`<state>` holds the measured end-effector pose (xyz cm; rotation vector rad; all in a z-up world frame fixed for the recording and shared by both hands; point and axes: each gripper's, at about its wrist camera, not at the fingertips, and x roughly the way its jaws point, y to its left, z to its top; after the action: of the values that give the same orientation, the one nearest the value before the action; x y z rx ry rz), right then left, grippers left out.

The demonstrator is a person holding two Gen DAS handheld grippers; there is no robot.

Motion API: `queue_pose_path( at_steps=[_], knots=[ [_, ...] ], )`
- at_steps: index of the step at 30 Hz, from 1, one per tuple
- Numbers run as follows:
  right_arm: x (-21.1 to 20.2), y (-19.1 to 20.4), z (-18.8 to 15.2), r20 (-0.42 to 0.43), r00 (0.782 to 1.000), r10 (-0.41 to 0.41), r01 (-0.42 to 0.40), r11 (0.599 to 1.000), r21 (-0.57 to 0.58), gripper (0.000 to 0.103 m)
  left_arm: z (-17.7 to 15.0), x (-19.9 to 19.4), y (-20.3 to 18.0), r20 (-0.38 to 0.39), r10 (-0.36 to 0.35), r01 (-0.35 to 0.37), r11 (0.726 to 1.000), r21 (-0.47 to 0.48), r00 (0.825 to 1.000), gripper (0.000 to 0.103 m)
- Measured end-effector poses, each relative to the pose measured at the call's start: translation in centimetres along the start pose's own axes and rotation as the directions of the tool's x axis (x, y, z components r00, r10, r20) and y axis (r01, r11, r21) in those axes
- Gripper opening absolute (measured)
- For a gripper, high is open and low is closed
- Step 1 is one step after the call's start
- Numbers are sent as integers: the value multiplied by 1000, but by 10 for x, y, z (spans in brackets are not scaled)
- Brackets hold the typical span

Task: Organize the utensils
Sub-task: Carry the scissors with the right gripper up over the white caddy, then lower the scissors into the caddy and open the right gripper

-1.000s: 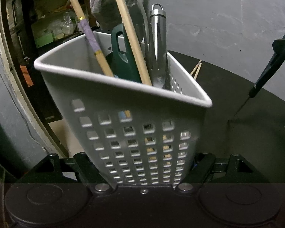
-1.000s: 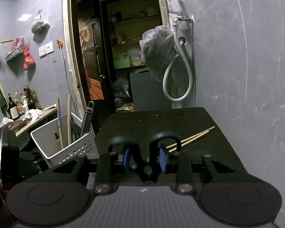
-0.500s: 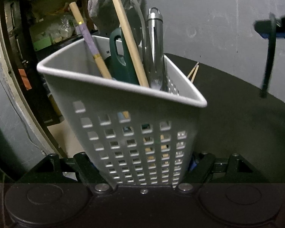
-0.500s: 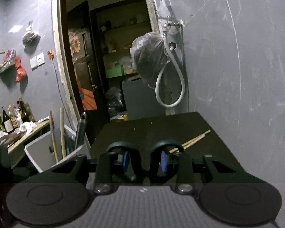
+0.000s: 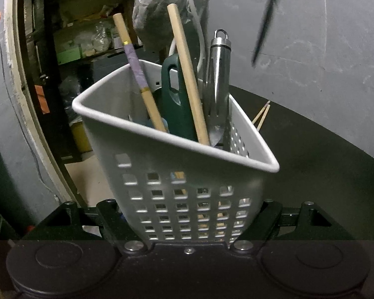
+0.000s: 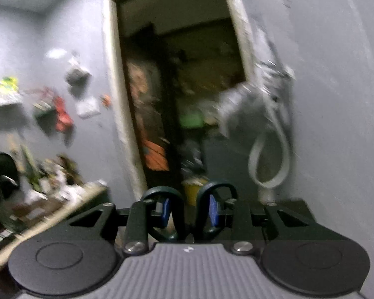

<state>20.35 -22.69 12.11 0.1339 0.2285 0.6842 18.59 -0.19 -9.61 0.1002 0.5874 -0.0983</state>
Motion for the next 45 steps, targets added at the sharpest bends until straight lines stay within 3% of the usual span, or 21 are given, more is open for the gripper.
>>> queue_pose_path(
  at_steps=[6, 14, 22, 28, 33, 36, 38, 39, 45],
  knots=[
    [31, 37, 35, -21, 988, 154, -155, 983, -94, 35, -1, -1, 2, 12, 3, -3, 999, -35, 1000, 80],
    [59, 64, 15, -105, 965, 239, -250, 962, -108, 35, -7, -6, 2, 18, 20, -19, 998, -65, 1000, 81],
    [77, 63, -20, -210, 943, 259, -276, 960, -54, 35, -7, -7, 0, 18, 26, -24, 997, -66, 1000, 81],
    [86, 57, -50, -293, 928, 230, -252, 967, -38, 36, -5, -6, -3, 15, 26, -25, 998, -63, 1000, 81],
    [88, 55, -68, -360, 904, 229, -252, 967, -20, 39, -4, -5, -6, 9, 28, -27, 998, -62, 1000, 81],
    [90, 56, -71, -401, 886, 233, -263, 965, -21, 43, -4, -4, -6, 6, 31, -31, 997, -66, 999, 81],
    [89, 58, -71, -423, 876, 232, -270, 962, -30, 60, -4, -4, -5, 5, 34, -34, 997, -63, 999, 81],
    [88, 58, -70, -434, 869, 236, -276, 961, -30, 61, -4, -4, -6, 4, 34, -34, 997, -63, 999, 81],
    [74, 52, -67, -427, 877, 220, -255, 967, -24, 72, -3, -4, -7, 1, 37, -37, 997, -63, 999, 81]
  ],
)
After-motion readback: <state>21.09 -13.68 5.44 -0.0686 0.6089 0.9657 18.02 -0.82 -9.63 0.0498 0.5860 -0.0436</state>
